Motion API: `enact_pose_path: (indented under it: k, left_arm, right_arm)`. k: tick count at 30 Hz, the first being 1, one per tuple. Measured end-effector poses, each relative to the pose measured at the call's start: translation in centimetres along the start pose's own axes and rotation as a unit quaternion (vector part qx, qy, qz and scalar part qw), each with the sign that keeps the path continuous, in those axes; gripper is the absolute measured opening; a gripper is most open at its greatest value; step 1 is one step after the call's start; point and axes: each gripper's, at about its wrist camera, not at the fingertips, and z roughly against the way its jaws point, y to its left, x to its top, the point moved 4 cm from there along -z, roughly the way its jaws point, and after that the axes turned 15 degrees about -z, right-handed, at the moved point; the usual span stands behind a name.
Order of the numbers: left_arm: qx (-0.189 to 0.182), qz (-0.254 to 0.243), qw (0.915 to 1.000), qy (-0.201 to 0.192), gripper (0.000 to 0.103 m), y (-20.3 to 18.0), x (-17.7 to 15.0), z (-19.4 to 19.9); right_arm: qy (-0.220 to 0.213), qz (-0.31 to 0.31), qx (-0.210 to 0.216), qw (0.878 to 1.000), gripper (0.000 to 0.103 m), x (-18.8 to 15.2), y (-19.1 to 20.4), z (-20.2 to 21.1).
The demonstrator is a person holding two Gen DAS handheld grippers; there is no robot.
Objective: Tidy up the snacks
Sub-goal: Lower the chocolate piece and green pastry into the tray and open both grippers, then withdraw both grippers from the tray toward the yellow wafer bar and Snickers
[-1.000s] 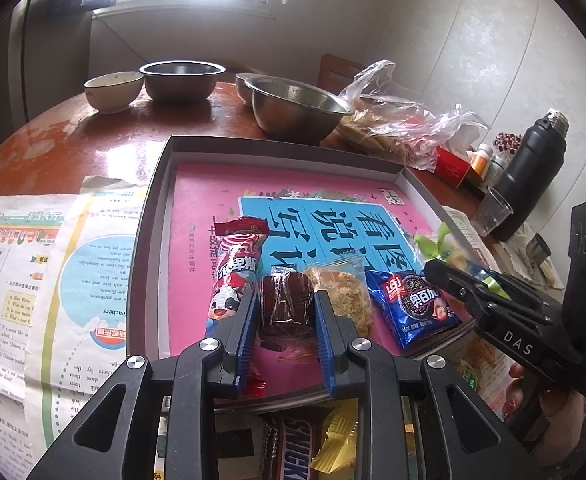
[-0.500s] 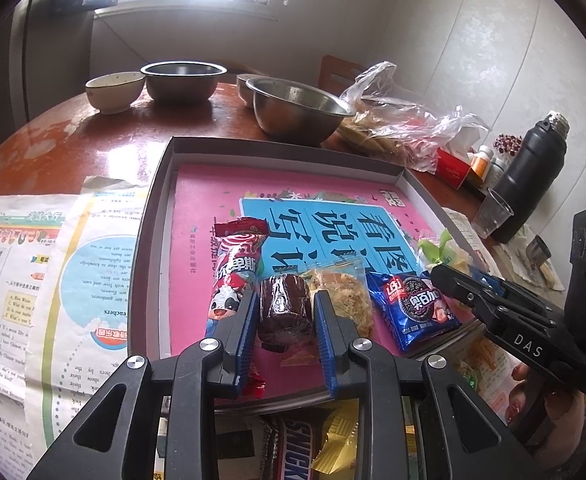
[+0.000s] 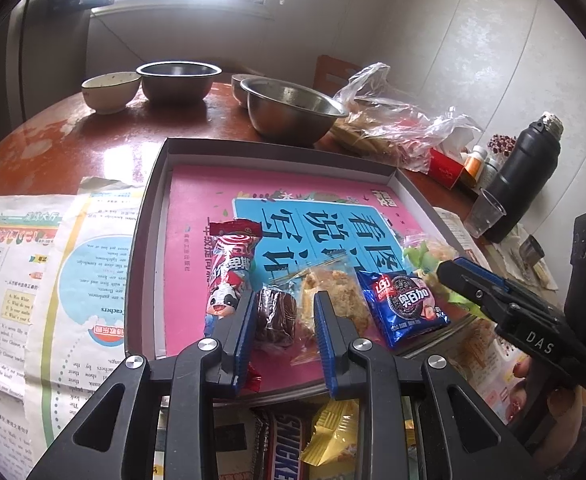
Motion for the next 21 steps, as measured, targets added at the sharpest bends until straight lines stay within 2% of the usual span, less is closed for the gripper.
enact_pose_path:
  k: [4,8,16,21]
  left_arm:
    - [-0.002,0.001,1.0,-0.001,0.04,-0.1,0.1,0.3]
    - [-0.002,0.001,1.0,-0.006,0.044,-0.1,0.2,0.8]
    - [-0.003,0.001,0.9998,-0.018,0.059,-0.2,0.7,2.3]
    - [0.003,0.002,0.9998,-0.021,0.064,-0.3,0.9,3.1]
  right_arm:
    - [-0.004,-0.004,0.002,1.0,0.045,0.2,-0.1,0.6]
    - [-0.011,-0.006,0.003,1.0,0.045,0.5,-0.2,1.2]
    - [-0.025,-0.014,0.008,1.0,0.051,1.0,-0.4,2.8]
    - [-0.032,-0.017,0.009,0.999,0.053,1.2,-0.4,3.7]
